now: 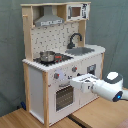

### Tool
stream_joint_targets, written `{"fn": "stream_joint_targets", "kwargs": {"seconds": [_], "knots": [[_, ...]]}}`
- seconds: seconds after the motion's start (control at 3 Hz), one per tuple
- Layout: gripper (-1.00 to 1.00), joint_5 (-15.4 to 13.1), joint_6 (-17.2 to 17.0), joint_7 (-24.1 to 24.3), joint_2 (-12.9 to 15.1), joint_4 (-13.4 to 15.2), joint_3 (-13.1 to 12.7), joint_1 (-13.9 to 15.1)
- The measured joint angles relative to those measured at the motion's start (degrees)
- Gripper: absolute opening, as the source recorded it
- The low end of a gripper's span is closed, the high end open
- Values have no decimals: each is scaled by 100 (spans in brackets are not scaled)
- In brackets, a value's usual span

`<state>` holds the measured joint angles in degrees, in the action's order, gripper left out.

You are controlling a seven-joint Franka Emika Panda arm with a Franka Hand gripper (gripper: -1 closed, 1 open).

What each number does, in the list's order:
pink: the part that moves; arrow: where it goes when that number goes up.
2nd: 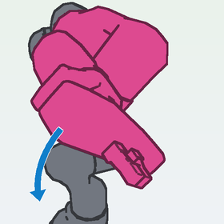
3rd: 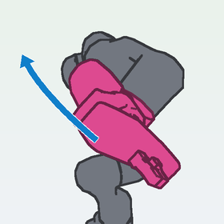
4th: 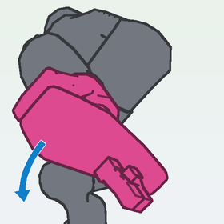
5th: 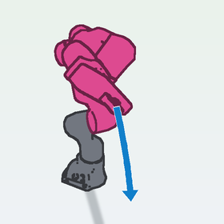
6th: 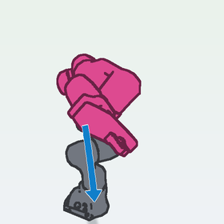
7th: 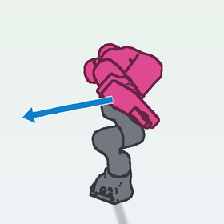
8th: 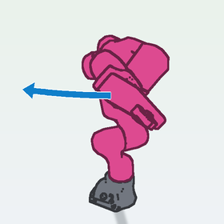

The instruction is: Play with the kitchen

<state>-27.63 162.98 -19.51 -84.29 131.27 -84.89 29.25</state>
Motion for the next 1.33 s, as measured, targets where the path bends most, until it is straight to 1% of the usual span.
{"fn": "stream_joint_targets", "kwargs": {"seconds": [0.33,0.67,1.0,1.33], "knots": [[100,-10,361,-343,0,291,-40,207],[100,-10,827,-376,-2,233,-27,594],[100,-1,1244,-350,-3,33,-77,972],[100,6,1259,-296,-3,-393,-154,1363]]}}
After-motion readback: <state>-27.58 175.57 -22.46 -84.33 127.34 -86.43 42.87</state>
